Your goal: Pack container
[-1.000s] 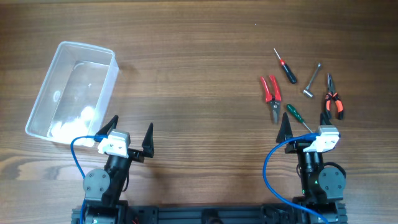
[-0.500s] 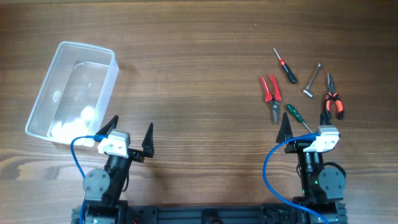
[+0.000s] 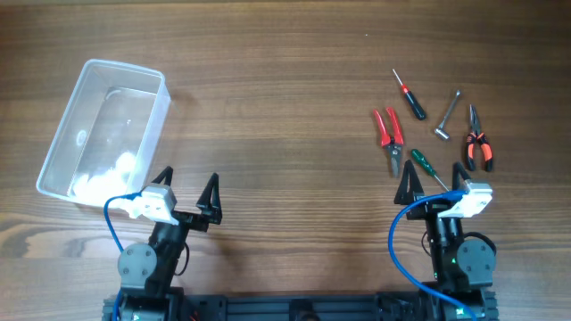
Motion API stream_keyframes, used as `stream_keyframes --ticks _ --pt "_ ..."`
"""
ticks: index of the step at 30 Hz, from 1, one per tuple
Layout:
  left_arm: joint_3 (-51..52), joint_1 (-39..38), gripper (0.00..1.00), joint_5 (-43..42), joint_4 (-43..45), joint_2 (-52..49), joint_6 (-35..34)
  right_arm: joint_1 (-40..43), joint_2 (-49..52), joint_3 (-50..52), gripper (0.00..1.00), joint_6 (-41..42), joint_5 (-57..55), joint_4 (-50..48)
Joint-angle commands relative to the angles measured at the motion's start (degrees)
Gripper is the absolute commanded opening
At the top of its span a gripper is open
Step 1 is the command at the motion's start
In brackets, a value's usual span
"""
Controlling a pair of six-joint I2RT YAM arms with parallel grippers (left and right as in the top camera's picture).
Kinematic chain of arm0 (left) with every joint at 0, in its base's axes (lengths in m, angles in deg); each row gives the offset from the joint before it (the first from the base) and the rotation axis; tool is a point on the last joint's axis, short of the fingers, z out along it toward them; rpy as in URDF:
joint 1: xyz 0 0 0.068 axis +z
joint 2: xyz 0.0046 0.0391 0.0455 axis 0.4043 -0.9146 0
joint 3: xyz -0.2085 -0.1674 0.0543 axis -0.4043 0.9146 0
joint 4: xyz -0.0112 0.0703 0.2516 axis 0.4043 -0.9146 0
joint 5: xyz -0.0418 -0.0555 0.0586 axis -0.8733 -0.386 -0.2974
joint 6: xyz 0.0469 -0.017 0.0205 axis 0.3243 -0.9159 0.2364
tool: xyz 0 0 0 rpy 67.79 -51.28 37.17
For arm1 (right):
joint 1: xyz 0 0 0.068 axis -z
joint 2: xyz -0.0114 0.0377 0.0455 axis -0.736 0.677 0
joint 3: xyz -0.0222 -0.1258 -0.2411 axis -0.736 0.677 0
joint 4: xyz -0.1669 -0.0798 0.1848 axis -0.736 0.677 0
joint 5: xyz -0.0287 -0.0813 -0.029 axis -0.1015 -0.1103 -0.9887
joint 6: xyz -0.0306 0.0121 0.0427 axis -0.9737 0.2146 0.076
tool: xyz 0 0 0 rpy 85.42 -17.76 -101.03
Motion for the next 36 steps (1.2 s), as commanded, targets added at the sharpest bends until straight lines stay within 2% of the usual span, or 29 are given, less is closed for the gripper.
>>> stream_keyframes --ticks 1,7,11,16,20,23,26,28,30,32,36 --pt "-8.7 -0.3 1.00 4.3 -5.4 -5.3 -7.4 0.2 4.2 -2.9 1.00 4.3 2.6 0.2" --pt "-25.4 -0.3 1.00 7.0 -13.6 -23.8 -7.3 0.2 19.4 -12.1 1.00 -0.5 7.8 0.5" --pt "-40.6 0.4 1.00 12.8 -25.7 -38.0 -10.8 0.2 32.3 -22.1 1.00 -3.8 11.3 4.3" --pt "-61.2 6.1 1.00 11.5 -46.6 -54.7 -13.2 0.1 48.4 -37.4 1.00 -8.2 13.4 18.6" --pt "-73.9 10.4 1.00 10.3 -64.6 -63.9 -13.0 0.2 60.8 -51.5 1.00 -9.2 12.3 36.6" --pt "-74.7 12.0 1.00 10.1 -68.9 -66.0 -13.1 0.2 66.1 -56.1 1.00 -9.2 10.6 42.2" --pt "-74.7 13.6 1.00 9.8 -70.0 -66.6 -13.7 0.2 68.8 -56.7 1.00 -9.2 12.8 42.4" --pt "-74.9 16.1 1.00 9.4 -69.9 -66.4 -18.0 0.2 69.6 -56.8 1.00 -8.7 12.4 43.3" --pt "-74.9 20.8 1.00 9.0 -70.1 -66.6 -23.8 0.2 70.5 -57.8 1.00 -4.9 9.5 45.2" --pt "-74.9 28.6 1.00 9.0 -70.1 -67.9 -28.9 0.2 72.4 -61.2 1.00 -4.6 6.5 50.0" --pt "-74.9 37.1 1.00 8.8 -70.1 -71.4 -32.8 0.1 74.5 -65.6 1.00 -5.2 5.7 52.9"
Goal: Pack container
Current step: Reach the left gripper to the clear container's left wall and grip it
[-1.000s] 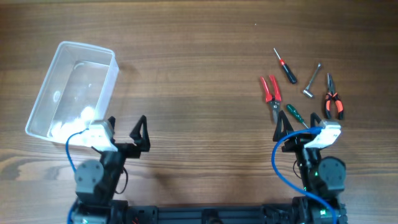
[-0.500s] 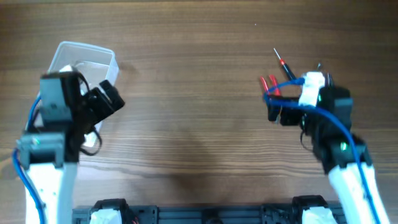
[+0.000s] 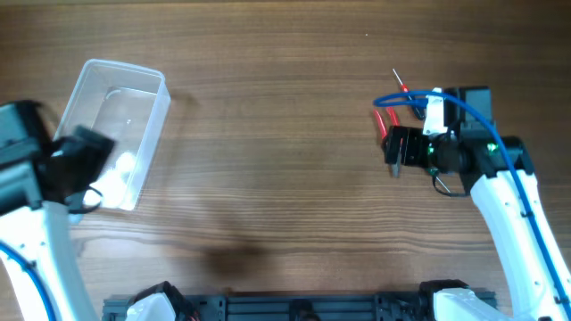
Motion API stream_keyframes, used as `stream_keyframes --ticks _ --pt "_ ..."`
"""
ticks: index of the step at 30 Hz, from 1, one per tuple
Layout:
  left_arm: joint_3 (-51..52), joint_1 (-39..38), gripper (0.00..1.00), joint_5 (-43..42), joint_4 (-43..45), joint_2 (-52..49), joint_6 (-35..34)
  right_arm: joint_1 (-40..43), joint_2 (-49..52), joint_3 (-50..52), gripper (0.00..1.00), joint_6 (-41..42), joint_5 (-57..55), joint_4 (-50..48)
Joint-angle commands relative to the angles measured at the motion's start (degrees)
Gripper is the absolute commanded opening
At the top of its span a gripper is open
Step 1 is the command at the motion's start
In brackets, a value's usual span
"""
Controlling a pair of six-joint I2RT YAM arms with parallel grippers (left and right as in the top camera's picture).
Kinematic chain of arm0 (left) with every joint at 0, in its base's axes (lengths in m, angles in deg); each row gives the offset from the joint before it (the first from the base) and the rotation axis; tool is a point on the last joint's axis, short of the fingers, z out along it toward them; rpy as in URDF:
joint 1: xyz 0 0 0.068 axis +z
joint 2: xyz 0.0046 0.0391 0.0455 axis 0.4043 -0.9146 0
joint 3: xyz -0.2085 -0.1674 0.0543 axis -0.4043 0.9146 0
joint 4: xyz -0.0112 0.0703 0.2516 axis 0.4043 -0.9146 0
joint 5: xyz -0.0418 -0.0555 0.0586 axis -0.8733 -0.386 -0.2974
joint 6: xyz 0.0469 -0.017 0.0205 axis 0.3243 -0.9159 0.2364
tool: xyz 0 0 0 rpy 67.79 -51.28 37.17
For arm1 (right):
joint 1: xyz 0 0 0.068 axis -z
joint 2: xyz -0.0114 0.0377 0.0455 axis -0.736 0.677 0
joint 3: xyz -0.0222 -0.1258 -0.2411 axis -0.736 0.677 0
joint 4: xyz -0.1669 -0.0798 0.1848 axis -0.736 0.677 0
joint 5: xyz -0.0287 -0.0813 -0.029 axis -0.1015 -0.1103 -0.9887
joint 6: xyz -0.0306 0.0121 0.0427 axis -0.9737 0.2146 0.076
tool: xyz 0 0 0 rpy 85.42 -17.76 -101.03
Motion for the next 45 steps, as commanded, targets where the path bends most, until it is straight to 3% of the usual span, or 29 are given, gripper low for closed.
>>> stream_keyframes --ticks 1,11,14,18,27,34,38,43,45 --pt "-1.1 7.7 1.00 -0.5 0.0 -4.2 -8.1 0.1 2.4 -5.6 1.00 0.0 -2.7 0.7" --pt "-1.0 11.0 1.00 0.3 5.8 -18.9 -8.8 0.1 6.7 -6.3 1.00 -2.1 -2.4 -0.4" --pt "-1.0 11.0 1.00 0.3 7.9 -23.6 -6.0 0.1 6.7 -6.3 1.00 -2.1 -2.4 -0.5" --pt "-1.0 11.0 0.93 1.8 8.7 -29.5 -4.1 0.2 6.7 -6.3 1.00 -2.1 -2.5 -0.5" --pt "-1.0 11.0 0.93 2.9 8.7 -35.9 -4.2 0.2 6.7 -6.3 0.98 -1.9 -2.4 -1.1" --pt "-1.0 11.0 0.66 3.3 8.4 -35.9 -4.2 0.2 6.7 -6.3 0.88 -1.7 -2.4 -1.1" --pt "-1.0 11.0 0.40 3.3 8.3 -35.9 -4.2 0.2 6.7 -6.3 0.87 -1.7 -2.4 -1.1" --pt "-1.0 11.0 0.15 3.3 8.2 -35.9 -4.2 0.2 6.7 -6.3 0.88 -1.7 -2.4 -1.1" --pt "-1.0 11.0 0.10 3.3 8.2 -35.9 -4.2 0.2 6.7 -6.3 0.88 -1.7 -2.4 -1.1"
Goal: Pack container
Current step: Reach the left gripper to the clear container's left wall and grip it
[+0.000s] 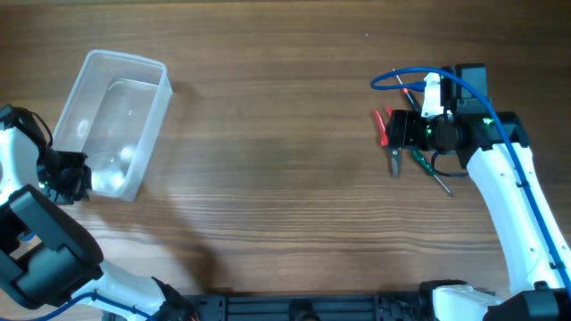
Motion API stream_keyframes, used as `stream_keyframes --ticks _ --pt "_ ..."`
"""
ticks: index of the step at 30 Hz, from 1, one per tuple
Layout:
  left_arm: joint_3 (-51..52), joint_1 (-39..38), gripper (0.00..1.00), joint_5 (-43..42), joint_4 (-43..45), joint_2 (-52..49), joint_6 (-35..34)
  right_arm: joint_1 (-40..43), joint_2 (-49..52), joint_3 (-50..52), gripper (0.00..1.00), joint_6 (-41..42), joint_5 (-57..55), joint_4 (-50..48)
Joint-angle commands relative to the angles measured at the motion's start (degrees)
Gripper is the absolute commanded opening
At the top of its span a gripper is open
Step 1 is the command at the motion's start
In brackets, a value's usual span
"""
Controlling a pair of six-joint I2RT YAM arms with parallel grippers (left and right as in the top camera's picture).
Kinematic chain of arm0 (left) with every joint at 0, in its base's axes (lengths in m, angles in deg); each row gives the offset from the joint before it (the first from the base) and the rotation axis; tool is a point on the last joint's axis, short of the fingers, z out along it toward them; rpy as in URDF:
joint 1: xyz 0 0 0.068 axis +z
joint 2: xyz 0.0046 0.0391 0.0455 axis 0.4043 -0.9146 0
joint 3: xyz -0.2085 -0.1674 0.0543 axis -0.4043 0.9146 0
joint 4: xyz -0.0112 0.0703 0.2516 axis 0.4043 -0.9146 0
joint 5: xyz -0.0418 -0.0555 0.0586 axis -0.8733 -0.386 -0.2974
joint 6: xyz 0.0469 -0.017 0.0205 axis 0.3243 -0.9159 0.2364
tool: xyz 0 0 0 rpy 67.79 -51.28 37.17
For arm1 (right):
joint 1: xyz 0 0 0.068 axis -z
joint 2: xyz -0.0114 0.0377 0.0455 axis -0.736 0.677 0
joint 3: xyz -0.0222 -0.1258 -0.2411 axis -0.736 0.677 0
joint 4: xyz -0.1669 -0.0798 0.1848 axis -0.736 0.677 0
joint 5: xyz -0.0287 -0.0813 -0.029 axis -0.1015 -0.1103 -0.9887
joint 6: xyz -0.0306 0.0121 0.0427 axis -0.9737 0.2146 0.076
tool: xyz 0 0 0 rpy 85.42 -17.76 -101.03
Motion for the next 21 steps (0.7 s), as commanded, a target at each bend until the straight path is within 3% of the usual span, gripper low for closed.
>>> stream_keyframes --ticks 1,3,16,21 --pt "-0.9 0.3 0.09 0.4 -0.1 -0.4 -0.2 0.2 0.0 -1.2 0.88 0.0 -1.0 -0.2" --pt "-0.9 0.3 0.04 0.4 -0.3 -0.4 -0.2 0.1 0.0 -1.2 0.88 0.0 -1.0 -0.2" --pt "-1.0 0.2 0.04 0.2 -0.7 0.3 -0.1 0.2 0.0 -1.2 0.89 0.0 -1.0 -0.5" --pt "-1.1 -1.2 0.04 0.4 0.0 3.4 3.4 0.2 -0.1 -1.2 0.88 0.0 -1.5 -1.0"
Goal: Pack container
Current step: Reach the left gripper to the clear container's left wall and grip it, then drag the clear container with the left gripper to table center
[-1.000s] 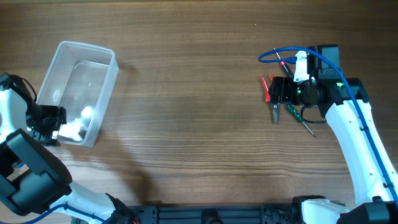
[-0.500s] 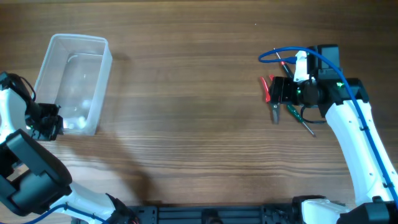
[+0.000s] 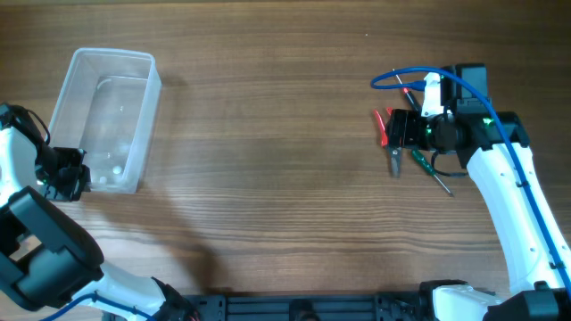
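Observation:
The clear plastic container [image 3: 103,116] lies at the far left of the table, its long side running almost straight away from me. My left gripper [image 3: 67,174] sits at its near left corner, on the rim; the fingers are hidden under the wrist. At the right, my right gripper [image 3: 397,134] hangs low over the red pliers [image 3: 385,125], whose tips [image 3: 393,165] stick out below it. Whether its fingers are open or shut does not show. A green screwdriver [image 3: 426,164] lies just beside it. The red screwdriver [image 3: 403,87] peeks out behind the blue cable.
The right arm [image 3: 508,187] covers the spot to the right of the pliers and hides whatever lies there. Bare wooden table [image 3: 268,160] stretches between the container and the tools. The left arm's base [image 3: 40,259] fills the near left corner.
The container has turned from tilted to nearly square with the table and shifted a little left, with my left gripper still at its near corner. The right gripper has not moved.
Both arms stood folded at the near edge, grippers open, the container tilted at left and several tools spread at right. Then the left arm was by the container and the right over the tools. Later each sat low on its object; now the container is straightened.

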Motion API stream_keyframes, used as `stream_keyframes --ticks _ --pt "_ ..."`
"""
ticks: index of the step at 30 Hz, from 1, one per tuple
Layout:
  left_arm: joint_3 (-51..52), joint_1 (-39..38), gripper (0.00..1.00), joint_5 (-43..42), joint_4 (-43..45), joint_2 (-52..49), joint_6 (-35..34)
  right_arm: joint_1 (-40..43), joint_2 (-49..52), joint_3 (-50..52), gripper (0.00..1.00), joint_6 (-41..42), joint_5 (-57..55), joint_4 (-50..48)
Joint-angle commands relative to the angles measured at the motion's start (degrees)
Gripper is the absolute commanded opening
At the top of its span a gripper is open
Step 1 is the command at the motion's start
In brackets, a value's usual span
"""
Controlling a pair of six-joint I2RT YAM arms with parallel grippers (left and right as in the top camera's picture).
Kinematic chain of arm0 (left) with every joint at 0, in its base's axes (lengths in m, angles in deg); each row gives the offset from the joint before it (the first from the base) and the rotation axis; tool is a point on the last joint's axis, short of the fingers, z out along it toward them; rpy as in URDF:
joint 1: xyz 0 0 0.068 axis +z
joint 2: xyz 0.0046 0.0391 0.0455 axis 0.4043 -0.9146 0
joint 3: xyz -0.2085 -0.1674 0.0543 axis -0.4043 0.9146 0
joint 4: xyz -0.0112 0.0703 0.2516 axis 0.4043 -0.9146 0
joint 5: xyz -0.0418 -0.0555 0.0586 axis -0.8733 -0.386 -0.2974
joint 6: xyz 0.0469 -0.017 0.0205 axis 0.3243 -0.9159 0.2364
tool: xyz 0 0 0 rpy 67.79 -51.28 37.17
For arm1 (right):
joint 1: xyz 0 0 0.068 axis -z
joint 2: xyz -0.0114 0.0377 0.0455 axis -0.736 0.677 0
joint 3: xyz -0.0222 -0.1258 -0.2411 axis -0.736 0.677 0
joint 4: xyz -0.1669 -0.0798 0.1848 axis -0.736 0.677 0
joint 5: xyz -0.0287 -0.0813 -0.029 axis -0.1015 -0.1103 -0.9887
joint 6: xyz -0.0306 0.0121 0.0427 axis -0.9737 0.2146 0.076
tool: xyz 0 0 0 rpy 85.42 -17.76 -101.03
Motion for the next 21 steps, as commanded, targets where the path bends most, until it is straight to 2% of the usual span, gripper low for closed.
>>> stream_keyframes --ticks 1,7,11,15,21 --pt "-0.4 -1.9 0.04 2.9 0.1 4.0 3.7 0.2 -0.1 -1.2 0.88 0.0 -1.7 -0.7" --pt "-0.4 -7.7 0.04 1.3 2.0 12.8 8.9 0.2 -1.1 -1.2 0.89 0.0 -2.8 -1.2" --pt "-0.4 -12.7 0.04 -1.5 2.4 17.7 12.3 0.2 -2.8 -1.2 0.90 5.0 -8.0 -1.5" --pt "-0.4 -18.9 0.04 -5.7 1.9 20.5 18.7 0.2 -5.8 -1.2 0.94 7.5 -11.0 -2.7" --pt "-0.3 -29.5 0.04 -7.1 0.2 20.7 27.6 1.2 -9.7 -1.2 0.95 7.6 -11.1 -3.4"
